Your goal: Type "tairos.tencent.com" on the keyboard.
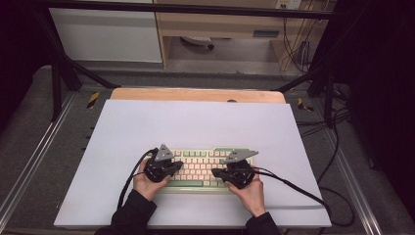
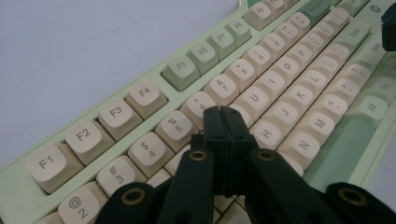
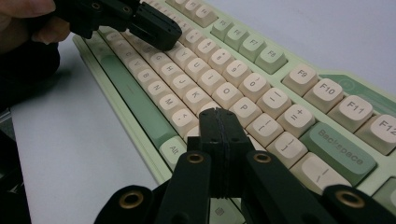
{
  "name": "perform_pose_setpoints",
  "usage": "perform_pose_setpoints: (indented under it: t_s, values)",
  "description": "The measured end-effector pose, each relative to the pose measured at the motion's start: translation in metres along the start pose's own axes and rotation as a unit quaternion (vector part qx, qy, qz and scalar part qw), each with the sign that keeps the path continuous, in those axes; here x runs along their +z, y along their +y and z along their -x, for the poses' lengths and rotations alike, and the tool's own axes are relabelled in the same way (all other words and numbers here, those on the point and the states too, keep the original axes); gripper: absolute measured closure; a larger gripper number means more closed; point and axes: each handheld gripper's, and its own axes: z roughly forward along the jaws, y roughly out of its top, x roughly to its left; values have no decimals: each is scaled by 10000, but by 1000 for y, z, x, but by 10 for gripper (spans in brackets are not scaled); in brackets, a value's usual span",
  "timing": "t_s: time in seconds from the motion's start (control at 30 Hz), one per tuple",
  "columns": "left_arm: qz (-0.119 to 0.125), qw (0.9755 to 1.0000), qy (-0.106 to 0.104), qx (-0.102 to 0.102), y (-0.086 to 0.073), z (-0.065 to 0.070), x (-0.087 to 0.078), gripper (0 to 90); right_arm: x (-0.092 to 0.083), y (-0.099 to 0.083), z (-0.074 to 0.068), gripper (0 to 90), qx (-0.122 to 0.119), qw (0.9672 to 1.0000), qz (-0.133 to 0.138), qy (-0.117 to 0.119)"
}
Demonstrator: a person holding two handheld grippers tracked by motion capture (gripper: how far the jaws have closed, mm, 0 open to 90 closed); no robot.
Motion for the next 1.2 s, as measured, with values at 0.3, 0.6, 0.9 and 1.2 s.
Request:
perform_pose_setpoints:
  t_s: [0.3, 0.6, 0.9, 1.2]
  values:
    - [85, 9999, -62, 30, -1, 1, -14, 896, -2, 1, -1, 900, 3, 10000, 59, -11]
    - [130, 9999, -35, -27, -10, -5, -29, 897, -2, 1, -1, 900, 0, 10000, 82, -7]
    - [124, 9999, 0, -56, -17, -9, -39, 897, -2, 2, -1, 900, 49, 10000, 70, 6]
    - [140, 9998, 55, -145, -29, -16, -51, 896, 2, 5, -4, 900, -2, 10000, 46, 38]
